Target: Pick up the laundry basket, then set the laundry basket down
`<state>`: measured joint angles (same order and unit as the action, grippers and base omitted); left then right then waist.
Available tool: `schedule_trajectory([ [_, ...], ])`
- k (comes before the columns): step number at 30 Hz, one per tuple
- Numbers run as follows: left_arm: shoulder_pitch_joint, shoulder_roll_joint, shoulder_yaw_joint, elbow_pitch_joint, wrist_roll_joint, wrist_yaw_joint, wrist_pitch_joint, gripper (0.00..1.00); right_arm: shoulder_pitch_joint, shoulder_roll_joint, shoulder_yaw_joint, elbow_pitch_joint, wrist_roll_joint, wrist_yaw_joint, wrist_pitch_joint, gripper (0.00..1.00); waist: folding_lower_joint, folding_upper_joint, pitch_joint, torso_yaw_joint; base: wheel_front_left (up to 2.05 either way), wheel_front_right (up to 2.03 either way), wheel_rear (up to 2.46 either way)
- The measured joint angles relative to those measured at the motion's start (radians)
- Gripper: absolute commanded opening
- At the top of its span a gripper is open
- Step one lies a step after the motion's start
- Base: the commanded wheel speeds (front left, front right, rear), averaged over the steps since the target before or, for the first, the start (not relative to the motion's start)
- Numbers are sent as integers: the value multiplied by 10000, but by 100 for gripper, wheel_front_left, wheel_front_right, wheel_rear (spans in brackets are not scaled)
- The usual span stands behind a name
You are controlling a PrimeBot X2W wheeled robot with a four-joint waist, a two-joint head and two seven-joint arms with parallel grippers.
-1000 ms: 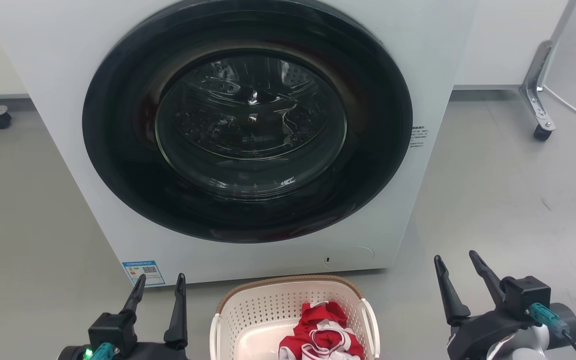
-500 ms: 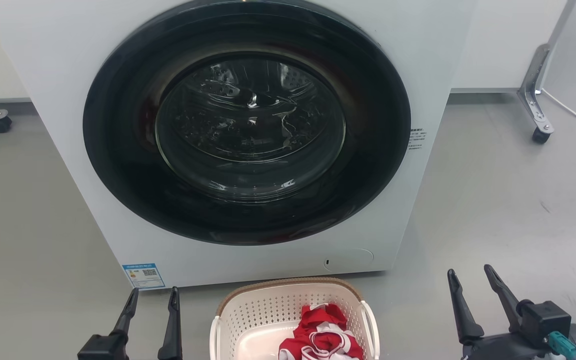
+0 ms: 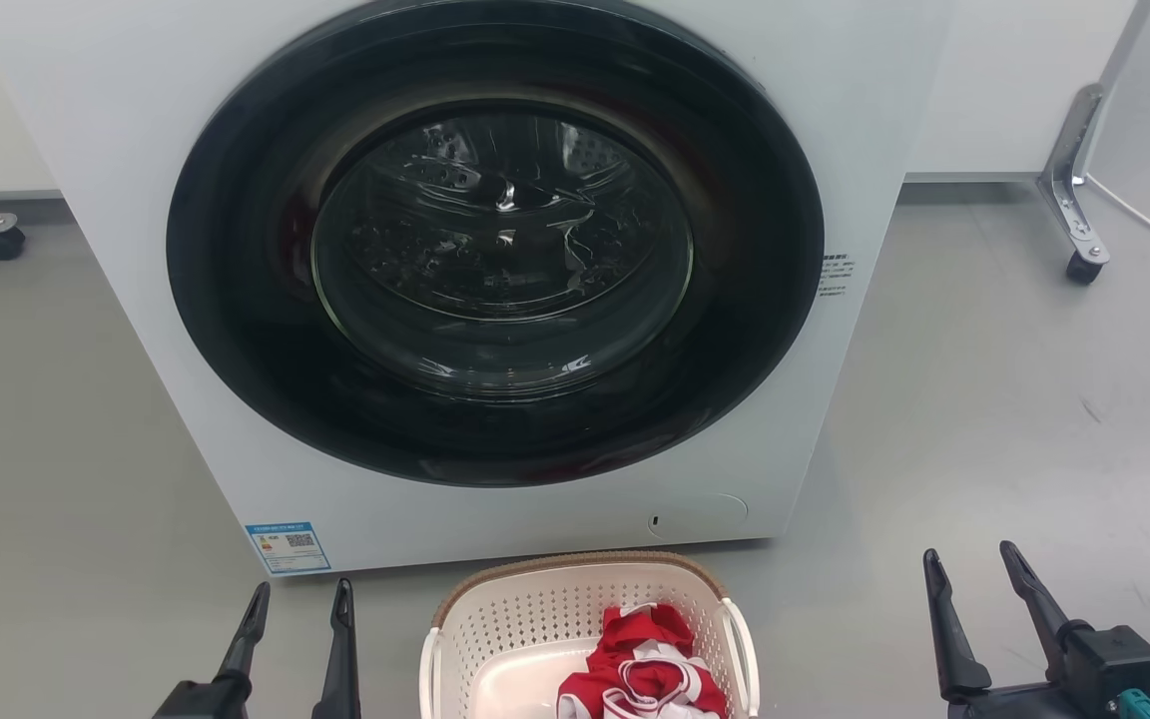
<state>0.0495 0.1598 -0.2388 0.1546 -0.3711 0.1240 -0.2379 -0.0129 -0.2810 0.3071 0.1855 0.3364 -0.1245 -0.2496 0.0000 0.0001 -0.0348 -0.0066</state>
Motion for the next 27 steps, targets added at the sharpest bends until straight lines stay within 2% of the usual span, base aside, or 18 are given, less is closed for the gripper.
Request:
schedule_trajectory([
  [27,205,-336,506,-468,805,2,782,100,284,418,-458,-268,-853,0,0,100,0,0,62,11,0,0,0],
])
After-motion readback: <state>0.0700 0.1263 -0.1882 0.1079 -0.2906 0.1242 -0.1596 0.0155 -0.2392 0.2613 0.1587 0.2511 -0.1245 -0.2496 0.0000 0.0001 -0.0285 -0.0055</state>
